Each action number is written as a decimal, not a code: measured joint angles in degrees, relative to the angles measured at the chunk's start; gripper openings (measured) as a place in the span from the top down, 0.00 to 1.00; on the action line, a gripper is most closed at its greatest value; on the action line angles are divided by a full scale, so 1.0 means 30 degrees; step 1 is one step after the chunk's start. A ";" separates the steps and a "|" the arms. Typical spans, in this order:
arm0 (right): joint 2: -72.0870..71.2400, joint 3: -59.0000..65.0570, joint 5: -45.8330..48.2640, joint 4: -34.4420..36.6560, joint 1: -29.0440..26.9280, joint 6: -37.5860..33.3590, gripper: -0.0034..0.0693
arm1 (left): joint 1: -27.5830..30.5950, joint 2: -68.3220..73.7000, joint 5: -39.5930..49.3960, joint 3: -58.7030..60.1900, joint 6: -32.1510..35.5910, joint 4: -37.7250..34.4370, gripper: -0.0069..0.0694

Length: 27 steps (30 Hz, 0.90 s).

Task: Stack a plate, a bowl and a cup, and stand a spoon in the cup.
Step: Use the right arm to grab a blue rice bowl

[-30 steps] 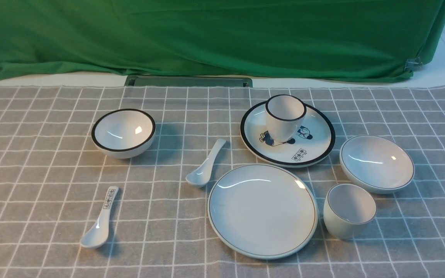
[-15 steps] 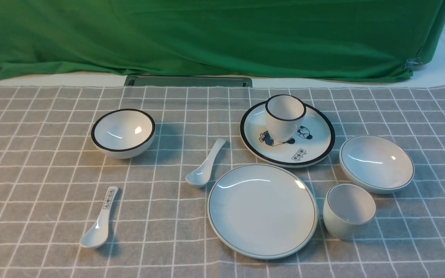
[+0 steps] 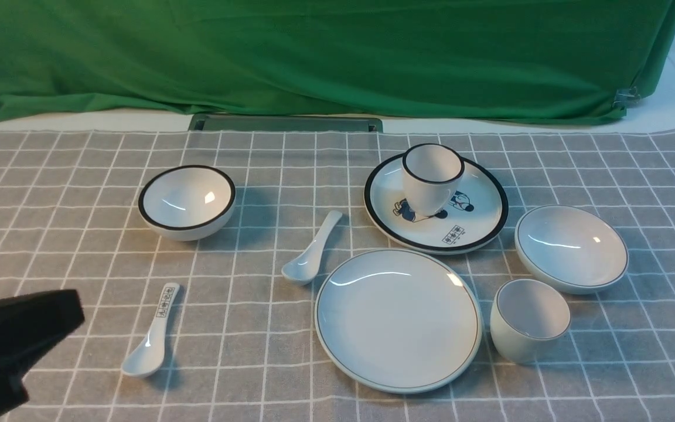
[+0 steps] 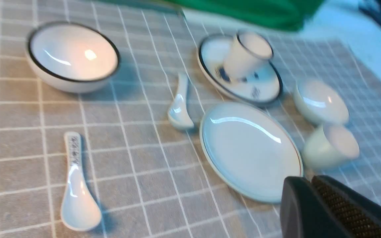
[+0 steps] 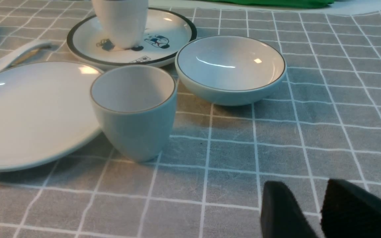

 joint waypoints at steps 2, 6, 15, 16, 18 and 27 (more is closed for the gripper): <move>0.0000 0.0000 0.0000 0.0000 0.0000 0.0000 0.62 | -0.0581 0.1046 0.0260 -0.0538 0.0154 0.0192 0.89; 0.0000 0.0000 0.0000 0.0000 0.0000 0.0000 0.62 | -0.2606 0.3117 0.0622 -0.1056 0.1019 0.0399 0.89; 0.0000 0.0000 0.0000 0.0000 0.0000 0.0000 0.62 | -0.5906 0.5365 -0.2714 -0.1056 0.2568 0.0782 0.89; 0.0000 0.0000 0.0000 0.0000 0.0000 0.0000 0.62 | -0.6133 0.5411 -0.3309 -0.1056 0.2635 0.0782 0.89; 0.0000 0.0000 0.0000 -0.0009 0.0000 0.0000 0.62 | -0.6380 0.5431 -0.3959 -0.1056 0.2951 0.0782 0.89; 0.0000 0.0000 -0.3678 0.1464 0.0000 0.5642 0.62 | -0.6498 0.3844 -0.3943 -0.1056 0.3697 0.1026 0.89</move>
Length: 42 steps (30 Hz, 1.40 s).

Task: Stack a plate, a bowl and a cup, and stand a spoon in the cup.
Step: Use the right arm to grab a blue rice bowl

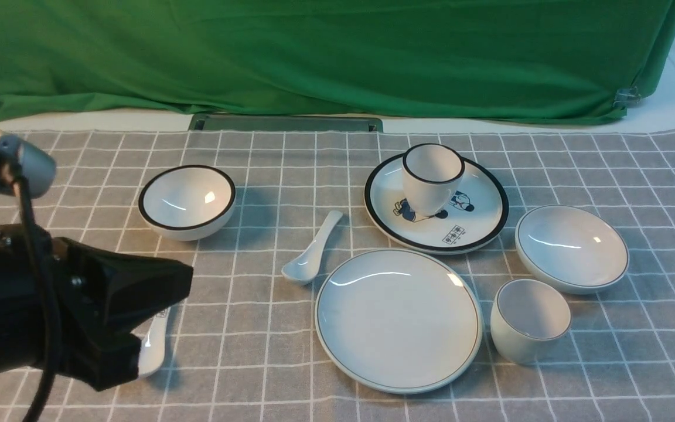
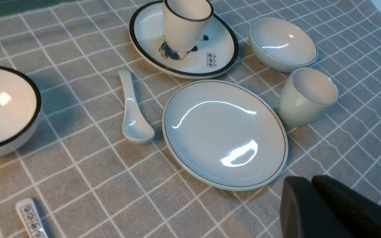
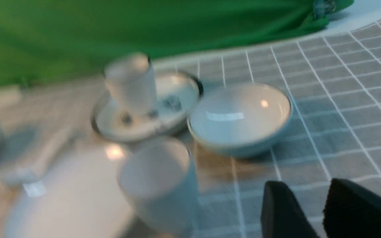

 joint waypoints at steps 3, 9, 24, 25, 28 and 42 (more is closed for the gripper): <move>0.0000 0.0000 -0.1833 0.0135 0.0000 0.1996 0.62 | 0.0000 -0.1100 0.0015 0.0000 0.0024 0.0259 0.89; 0.0935 -0.1352 -0.0087 0.0257 0.0425 0.3707 0.73 | 0.0000 -0.2148 0.0042 0.0000 0.0068 0.0327 0.89; 1.9673 -1.6863 1.3511 -0.3406 0.1578 -0.3763 0.74 | 0.0000 -0.2111 0.0029 0.0000 0.0241 0.0245 0.89; 2.0127 -1.7025 1.3529 -0.3481 0.1578 -0.3763 0.74 | 0.0000 -0.2111 0.0067 0.0000 0.0241 0.0245 0.89; 2.3226 -1.9335 1.3905 -0.4457 0.1458 -0.3868 0.72 | 0.0000 -0.2131 0.0269 0.0000 0.0258 0.0245 0.89; 3.3978 -2.4788 1.3999 -0.3182 -0.1764 -0.1542 0.36 | 0.0000 -0.2131 0.0599 0.0000 0.0817 0.0245 0.89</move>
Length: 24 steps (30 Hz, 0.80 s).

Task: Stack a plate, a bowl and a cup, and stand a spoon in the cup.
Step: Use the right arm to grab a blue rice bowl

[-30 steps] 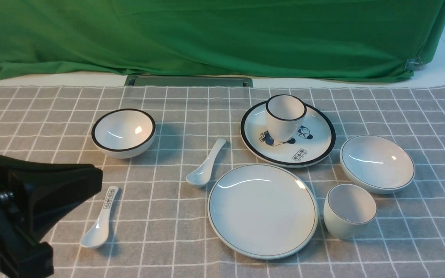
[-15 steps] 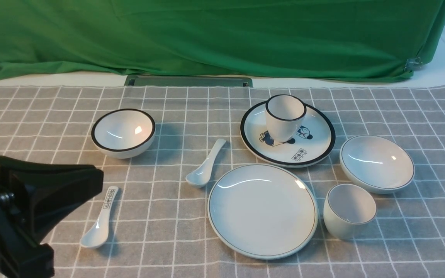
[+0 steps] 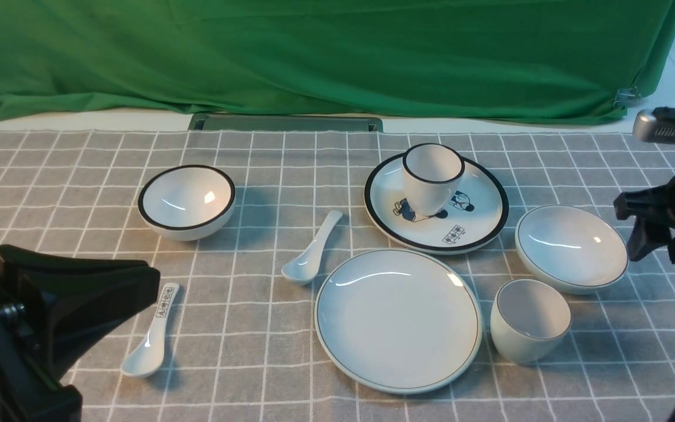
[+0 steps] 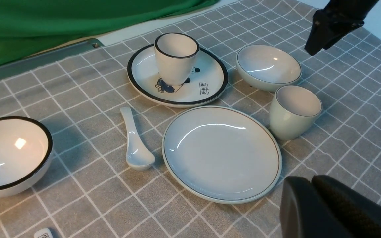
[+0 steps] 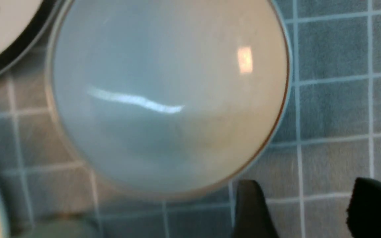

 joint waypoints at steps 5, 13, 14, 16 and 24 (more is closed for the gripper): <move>0.2427 -0.1507 -0.0617 0.0983 -0.0307 0.0153 0.35 | 0.0000 0.0000 0.0000 0.0000 0.0328 0.0000 0.89; 0.4790 -0.3158 -0.0209 0.1401 -0.0307 0.0317 0.35 | 0.0000 0.0000 -0.0060 0.0000 0.0529 0.0000 0.89; 0.4890 -0.3223 -0.0082 0.1418 -0.0307 0.0317 0.36 | 0.0000 0.0000 -0.0060 0.0000 0.0546 0.0000 0.89; 0.4979 -0.3262 0.0016 0.1447 -0.0307 0.0256 0.42 | 0.0000 0.0000 -0.0060 0.0000 0.0550 0.0000 0.89; 0.5103 -0.3268 0.0178 0.1447 -0.0307 0.0027 0.64 | 0.0000 0.0000 -0.0060 0.0000 0.0584 0.0000 0.89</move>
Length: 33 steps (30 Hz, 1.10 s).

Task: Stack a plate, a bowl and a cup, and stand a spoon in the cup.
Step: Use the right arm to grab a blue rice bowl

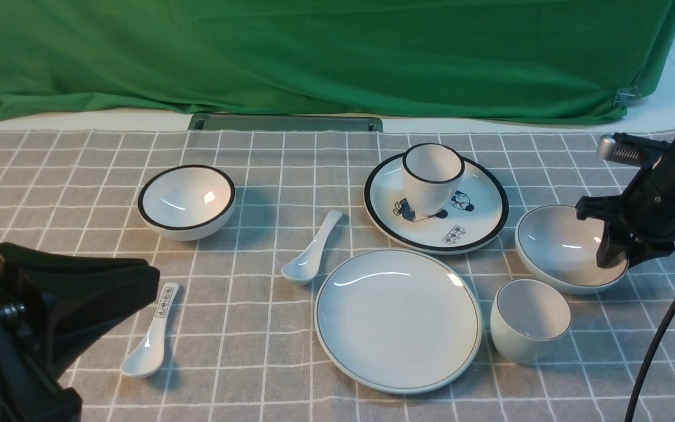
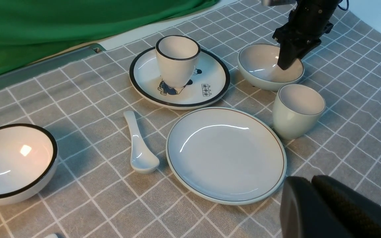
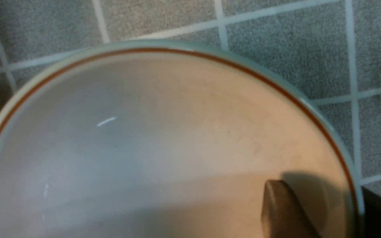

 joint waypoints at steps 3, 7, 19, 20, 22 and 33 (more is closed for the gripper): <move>0.0244 -0.0055 0.0060 0.0000 0.0000 -0.0020 0.61 | 0.0000 0.0000 0.0000 0.0000 0.0014 0.0000 0.89; 0.0367 -0.0139 0.0145 -0.0100 0.0000 -0.0041 0.56 | 0.0000 0.0000 0.0000 0.0000 0.0014 0.0000 0.89; 0.0031 -0.0180 0.0148 0.0211 -0.0021 -0.0804 0.70 | 0.0000 0.0000 -0.0007 0.0000 0.0014 0.0000 0.89; -0.0053 -0.0180 0.0148 0.0211 -0.0021 -0.0804 0.72 | 0.0000 0.0000 -0.0007 0.0000 0.0014 0.0000 0.89; -0.0710 -0.0144 -0.0037 0.0380 -0.0002 -0.1036 0.81 | 0.0000 0.0000 -0.0007 0.0000 0.0014 0.0017 0.89; -0.5172 -0.0102 -0.0075 -0.0189 -0.0580 -0.2293 0.84 | 0.0000 0.0000 0.0057 0.0000 0.0152 0.0017 0.89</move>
